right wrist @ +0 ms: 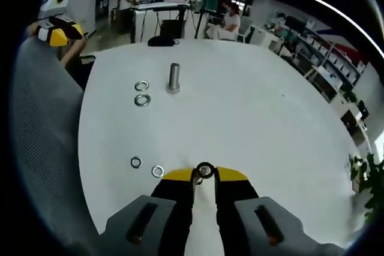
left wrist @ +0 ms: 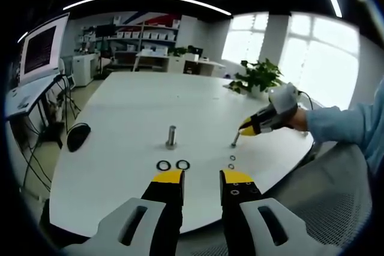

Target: Place the washer onto the threaded stud by aligning its center hole with the stud, sliding it down to the base, and recovering from edge contact or off-axis alignment until the washer reaches the visible bottom stop.

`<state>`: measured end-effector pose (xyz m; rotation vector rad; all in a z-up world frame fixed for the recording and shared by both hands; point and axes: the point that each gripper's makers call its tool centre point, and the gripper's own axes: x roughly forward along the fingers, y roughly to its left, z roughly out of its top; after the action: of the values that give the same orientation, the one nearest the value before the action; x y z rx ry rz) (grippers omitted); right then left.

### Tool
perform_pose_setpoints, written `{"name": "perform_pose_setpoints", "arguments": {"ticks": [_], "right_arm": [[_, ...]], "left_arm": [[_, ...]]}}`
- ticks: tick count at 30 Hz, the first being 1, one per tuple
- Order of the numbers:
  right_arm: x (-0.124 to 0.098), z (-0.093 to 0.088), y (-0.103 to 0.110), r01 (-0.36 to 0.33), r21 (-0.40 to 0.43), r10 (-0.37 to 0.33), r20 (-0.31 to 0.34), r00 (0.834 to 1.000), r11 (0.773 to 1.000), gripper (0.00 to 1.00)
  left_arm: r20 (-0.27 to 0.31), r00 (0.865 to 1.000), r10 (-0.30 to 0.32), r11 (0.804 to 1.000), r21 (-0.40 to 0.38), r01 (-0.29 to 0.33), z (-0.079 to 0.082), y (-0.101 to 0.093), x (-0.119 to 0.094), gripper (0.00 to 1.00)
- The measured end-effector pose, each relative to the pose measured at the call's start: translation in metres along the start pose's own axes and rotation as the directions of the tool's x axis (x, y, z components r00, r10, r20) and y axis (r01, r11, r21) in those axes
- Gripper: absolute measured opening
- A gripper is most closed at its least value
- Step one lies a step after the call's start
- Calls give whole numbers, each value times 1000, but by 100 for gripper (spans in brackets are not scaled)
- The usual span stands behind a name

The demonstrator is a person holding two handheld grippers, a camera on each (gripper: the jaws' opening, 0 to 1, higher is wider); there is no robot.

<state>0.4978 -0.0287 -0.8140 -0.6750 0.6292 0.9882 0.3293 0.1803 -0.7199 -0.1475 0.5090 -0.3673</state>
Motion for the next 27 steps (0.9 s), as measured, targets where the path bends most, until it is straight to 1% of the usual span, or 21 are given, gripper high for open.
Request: {"name": "perform_pose_setpoints", "arguments": {"ticks": [9,19,24,27], "right_arm": [[1,3,-3,7,-9,-7,5,1000,1000,15],[1,3,1,-5,-17,5,1,1000,1000,15],[1,4,0,4,-24,-4,3,1000,1000,15],[0,6,-1,9,-14,-8,14,1000,1000,15]], "left_arm": [[-1,1000,-1,1000,1,1,0,0,0,21],[-4,1000,-2,1000,1,2,0,0,0,21],[-6,1000,-2,1000,1,2,-1,0,0,21],[-7,1000,-1,1000,1,1,-1,0,0,21]]}}
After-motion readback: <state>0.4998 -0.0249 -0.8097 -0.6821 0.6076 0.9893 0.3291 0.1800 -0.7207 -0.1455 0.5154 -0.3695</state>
